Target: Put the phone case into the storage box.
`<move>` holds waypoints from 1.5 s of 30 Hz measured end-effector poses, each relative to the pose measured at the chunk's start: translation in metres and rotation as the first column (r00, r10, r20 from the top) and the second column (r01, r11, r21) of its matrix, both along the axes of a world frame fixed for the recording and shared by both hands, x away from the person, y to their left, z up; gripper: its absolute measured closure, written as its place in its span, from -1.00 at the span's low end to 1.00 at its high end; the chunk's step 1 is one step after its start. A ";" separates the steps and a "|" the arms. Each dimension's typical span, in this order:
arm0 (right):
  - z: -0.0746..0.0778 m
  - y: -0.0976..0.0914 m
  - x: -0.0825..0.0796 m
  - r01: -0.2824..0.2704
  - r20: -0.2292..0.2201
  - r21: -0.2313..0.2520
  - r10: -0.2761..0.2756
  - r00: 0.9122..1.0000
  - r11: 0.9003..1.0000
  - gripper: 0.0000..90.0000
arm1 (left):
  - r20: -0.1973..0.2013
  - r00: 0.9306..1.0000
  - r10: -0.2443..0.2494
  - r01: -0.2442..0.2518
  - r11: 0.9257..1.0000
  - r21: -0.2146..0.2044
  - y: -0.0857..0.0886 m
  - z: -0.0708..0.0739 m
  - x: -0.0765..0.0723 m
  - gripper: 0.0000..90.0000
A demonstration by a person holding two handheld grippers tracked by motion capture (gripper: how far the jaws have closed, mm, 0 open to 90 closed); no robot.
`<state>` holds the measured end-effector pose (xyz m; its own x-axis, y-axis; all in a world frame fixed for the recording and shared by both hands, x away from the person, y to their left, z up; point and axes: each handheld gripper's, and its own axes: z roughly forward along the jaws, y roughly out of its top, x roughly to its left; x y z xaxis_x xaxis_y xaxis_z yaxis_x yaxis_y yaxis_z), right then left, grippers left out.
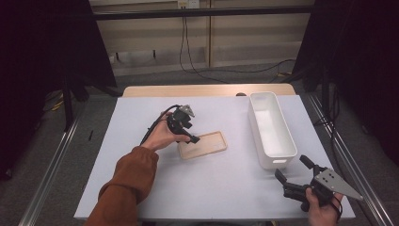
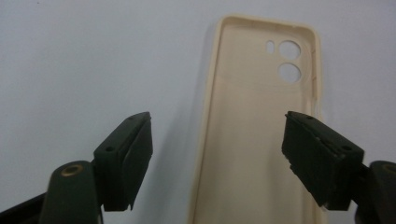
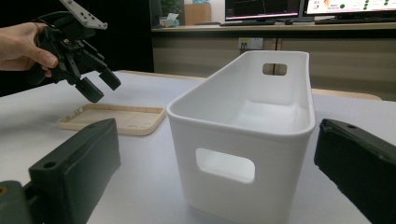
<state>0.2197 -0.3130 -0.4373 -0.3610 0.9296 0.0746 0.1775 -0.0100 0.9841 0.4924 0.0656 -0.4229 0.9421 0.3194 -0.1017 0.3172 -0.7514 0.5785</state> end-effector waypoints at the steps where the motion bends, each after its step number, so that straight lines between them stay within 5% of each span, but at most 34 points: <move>1: 0.000 0.000 0.000 0.000 0.000 0.000 0.000 1.000 1.000 -1.00 | 0.001 1.000 -0.016 0.016 1.000 0.015 0.000 0.000 0.001 -0.40; 15: 0.000 0.000 0.000 -0.002 -0.001 0.000 0.002 1.000 1.000 -1.00 | -0.029 0.999 -0.046 0.048 0.996 0.078 -0.004 -0.011 0.006 0.00; 27: 0.000 0.000 0.000 -0.002 -0.001 -0.001 0.002 1.000 1.000 -1.00 | -0.061 0.997 -0.051 0.056 0.994 0.094 -0.003 -0.018 0.008 0.21; 45: 0.000 0.001 0.000 -0.007 -0.002 -0.006 0.007 1.000 1.000 -1.00 | -0.067 0.997 -0.048 0.053 0.995 0.089 -0.002 -0.019 0.010 0.26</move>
<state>0.2193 -0.3124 -0.4375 -0.3672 0.9275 0.0697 0.1794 -0.0029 0.9838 0.5022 0.0636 -0.4417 0.9496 0.2823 -0.1361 0.3123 -0.8159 0.4865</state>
